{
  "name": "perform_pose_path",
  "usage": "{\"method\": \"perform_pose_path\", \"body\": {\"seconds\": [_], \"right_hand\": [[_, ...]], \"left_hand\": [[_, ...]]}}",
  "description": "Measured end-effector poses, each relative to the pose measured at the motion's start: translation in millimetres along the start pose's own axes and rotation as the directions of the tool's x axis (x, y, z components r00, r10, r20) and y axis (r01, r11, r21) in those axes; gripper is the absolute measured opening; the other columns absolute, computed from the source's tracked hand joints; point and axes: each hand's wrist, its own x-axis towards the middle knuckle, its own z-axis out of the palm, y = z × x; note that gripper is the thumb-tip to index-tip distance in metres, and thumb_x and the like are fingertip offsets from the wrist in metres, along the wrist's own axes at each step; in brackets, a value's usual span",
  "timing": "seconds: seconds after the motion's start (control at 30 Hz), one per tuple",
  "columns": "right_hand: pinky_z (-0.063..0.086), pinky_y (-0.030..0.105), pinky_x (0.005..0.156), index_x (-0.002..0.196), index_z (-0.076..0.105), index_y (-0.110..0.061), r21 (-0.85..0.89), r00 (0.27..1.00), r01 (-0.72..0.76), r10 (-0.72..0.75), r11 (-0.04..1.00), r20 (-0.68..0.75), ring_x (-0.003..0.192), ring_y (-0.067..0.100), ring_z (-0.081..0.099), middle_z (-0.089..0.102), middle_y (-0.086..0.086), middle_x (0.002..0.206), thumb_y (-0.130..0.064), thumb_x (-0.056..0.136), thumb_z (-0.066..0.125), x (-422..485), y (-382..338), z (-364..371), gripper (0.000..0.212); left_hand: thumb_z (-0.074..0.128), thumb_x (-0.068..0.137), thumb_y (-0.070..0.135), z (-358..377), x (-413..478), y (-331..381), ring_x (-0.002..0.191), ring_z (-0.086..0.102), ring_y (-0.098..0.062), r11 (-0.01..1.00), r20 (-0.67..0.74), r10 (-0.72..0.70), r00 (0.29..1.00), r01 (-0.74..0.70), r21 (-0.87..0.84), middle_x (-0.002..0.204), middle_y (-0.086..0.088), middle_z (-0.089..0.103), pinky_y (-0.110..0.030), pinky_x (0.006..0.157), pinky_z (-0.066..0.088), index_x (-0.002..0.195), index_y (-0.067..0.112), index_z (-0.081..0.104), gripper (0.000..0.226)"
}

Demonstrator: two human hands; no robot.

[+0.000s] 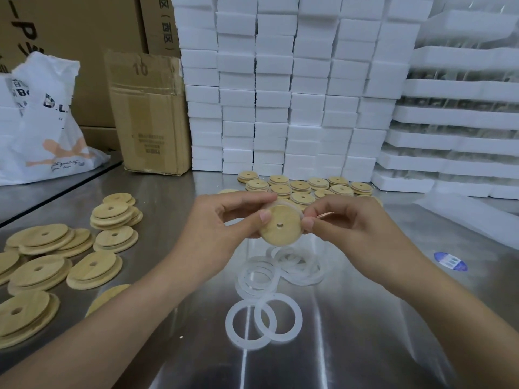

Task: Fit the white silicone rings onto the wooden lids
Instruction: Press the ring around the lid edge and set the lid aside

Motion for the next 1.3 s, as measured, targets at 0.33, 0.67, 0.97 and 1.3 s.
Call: {"method": "perform_pose_path", "body": {"seconds": [0.33,0.67,0.97,1.3], "right_hand": [[0.059,0.022,0.071,0.107,0.076,-0.02,0.214,0.998,-0.058,0.061,0.975,-0.005,0.092,0.013,0.078,0.081,-0.001,0.099,-0.032,0.089,0.078,-1,-3,6,0.022],[0.061,0.025,0.08,0.104,0.081,-0.027,0.149,0.99,0.053,-0.032,0.987,-0.136,0.086,0.015,0.078,0.082,-0.007,0.097,-0.019,0.088,0.083,-2,6,22,0.018],[0.058,0.021,0.075,0.102,0.08,-0.032,0.13,0.986,0.029,-0.007,0.991,-0.167,0.08,0.009,0.075,0.081,-0.01,0.094,-0.02,0.089,0.083,-1,15,29,0.018],[0.064,0.027,0.076,0.114,0.078,-0.018,0.389,0.98,-0.035,0.107,0.921,-0.166,0.098,0.019,0.078,0.082,0.003,0.104,-0.025,0.087,0.08,1,15,25,0.028]], "left_hand": [[0.079,0.088,0.003,2,-1,2,0.097,0.08,-0.026,0.986,-0.024,-0.086,0.996,0.082,-0.144,0.103,-0.012,0.083,-0.04,0.08,0.068,0.101,0.007,0.08,0.014],[0.09,0.083,0.021,4,-2,-2,0.09,0.082,-0.025,0.989,-0.077,-0.151,0.986,0.151,-0.006,0.092,-0.008,0.083,-0.042,0.082,0.068,0.09,0.013,0.081,0.015],[0.086,0.086,0.052,-4,-3,-7,0.083,0.075,0.002,0.871,-0.046,-0.063,0.997,0.078,0.486,0.081,0.019,0.077,-0.028,0.073,0.053,0.074,0.031,0.074,0.027],[0.093,0.082,0.023,3,-3,-1,0.082,0.075,-0.005,0.979,-0.121,-0.095,0.988,0.114,0.168,0.087,0.011,0.08,-0.012,0.072,0.052,0.078,0.028,0.079,0.015]]}}
